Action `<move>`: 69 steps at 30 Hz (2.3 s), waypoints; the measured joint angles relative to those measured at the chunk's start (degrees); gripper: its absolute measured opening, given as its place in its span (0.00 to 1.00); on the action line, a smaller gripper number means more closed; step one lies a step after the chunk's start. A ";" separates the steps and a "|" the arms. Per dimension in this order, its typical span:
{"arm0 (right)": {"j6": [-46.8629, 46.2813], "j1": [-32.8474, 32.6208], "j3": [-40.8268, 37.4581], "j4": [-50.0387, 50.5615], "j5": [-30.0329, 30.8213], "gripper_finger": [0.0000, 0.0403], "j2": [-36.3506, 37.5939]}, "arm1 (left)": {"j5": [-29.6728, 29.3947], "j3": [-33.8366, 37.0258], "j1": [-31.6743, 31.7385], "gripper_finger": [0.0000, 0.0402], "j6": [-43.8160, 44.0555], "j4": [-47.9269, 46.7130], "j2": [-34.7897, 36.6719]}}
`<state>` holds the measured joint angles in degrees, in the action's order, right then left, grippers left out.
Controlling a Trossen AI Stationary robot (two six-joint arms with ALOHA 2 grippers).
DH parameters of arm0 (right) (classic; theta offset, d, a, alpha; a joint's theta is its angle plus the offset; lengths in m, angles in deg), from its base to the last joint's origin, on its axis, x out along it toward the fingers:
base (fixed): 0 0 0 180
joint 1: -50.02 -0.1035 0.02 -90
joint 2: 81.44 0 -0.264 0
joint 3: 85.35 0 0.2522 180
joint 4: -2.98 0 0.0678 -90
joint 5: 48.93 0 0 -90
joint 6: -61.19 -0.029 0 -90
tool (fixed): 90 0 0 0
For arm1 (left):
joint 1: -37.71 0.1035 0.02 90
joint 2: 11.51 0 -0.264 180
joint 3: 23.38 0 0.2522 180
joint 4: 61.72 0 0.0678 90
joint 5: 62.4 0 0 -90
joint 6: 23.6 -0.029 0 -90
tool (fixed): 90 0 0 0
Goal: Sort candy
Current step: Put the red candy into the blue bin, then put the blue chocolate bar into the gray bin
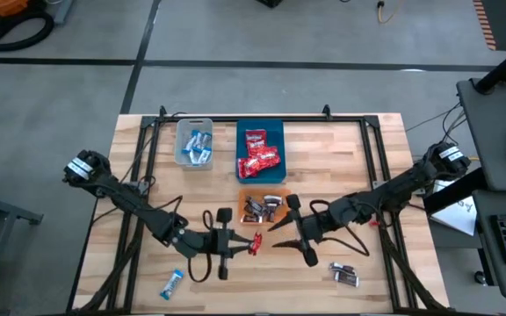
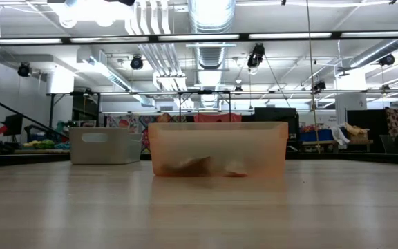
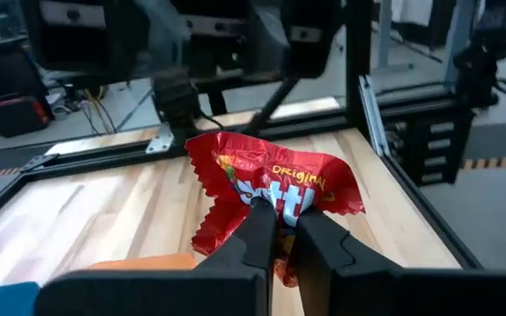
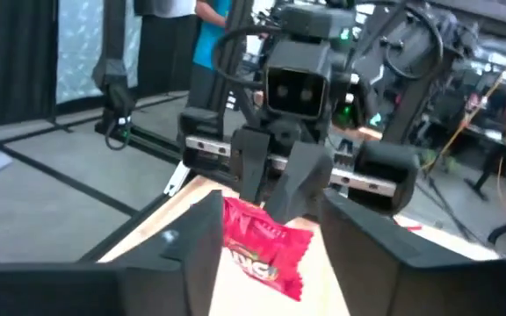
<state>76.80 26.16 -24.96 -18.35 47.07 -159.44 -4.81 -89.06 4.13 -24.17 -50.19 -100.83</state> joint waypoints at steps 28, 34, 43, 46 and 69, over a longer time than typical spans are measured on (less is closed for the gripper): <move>-0.59 4.77 0.00 -1.29 -9.33 0.08 -3.63 | 5.78 0.11 5.95 0.03 -3.76 12.12 -4.17; -0.60 5.13 0.00 -0.15 -9.04 0.08 -3.62 | 5.34 0.11 5.99 0.10 -3.16 10.48 -3.90; -4.06 10.14 0.00 8.31 -5.02 0.08 -2.27 | 0.96 0.11 6.24 0.29 3.10 -4.00 2.79; -3.69 12.98 -0.02 12.82 0.87 0.08 -2.27 | 0.63 0.09 6.58 0.35 6.85 -9.52 5.65; -19.34 46.34 7.23 18.26 2.55 0.32 -18.72 | -0.05 0.09 7.91 0.43 35.02 -50.87 17.48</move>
<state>57.46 72.51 -17.73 -0.09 49.62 -178.16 -4.86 -88.97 12.04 10.85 -101.07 -83.35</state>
